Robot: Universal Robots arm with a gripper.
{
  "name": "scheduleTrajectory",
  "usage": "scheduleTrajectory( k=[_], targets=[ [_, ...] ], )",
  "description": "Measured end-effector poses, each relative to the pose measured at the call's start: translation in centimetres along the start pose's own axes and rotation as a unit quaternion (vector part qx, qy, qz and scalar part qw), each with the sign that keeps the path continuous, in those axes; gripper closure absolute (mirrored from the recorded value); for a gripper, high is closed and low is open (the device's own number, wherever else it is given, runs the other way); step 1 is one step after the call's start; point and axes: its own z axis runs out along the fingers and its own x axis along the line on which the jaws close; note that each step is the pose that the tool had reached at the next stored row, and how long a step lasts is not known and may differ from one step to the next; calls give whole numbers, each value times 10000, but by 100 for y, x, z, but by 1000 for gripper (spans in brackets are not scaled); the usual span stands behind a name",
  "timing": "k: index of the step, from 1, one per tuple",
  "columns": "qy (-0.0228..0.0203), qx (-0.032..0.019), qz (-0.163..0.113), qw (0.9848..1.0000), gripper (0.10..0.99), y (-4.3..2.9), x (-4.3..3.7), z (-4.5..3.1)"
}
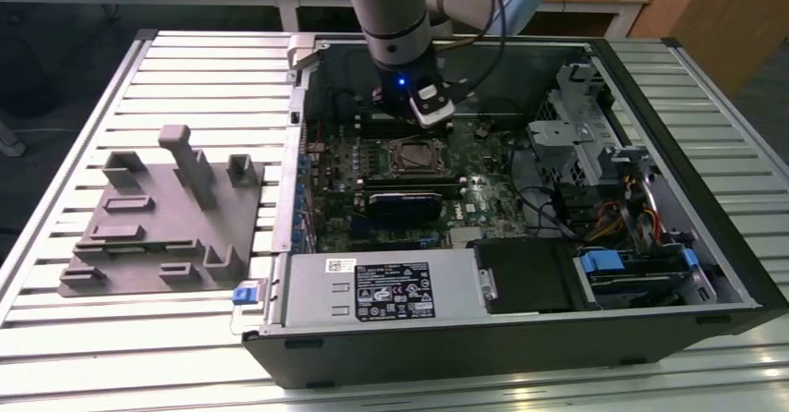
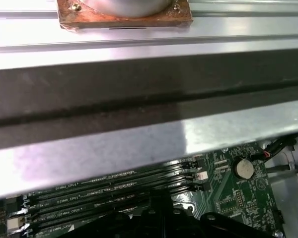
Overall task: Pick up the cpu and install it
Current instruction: 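Install the first cpu locking lever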
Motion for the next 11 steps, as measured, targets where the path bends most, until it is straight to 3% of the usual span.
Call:
scheduleTrajectory(
  k=[11],
  targets=[
    [-69,61,212,9997,980,31,73,35]
  ],
)
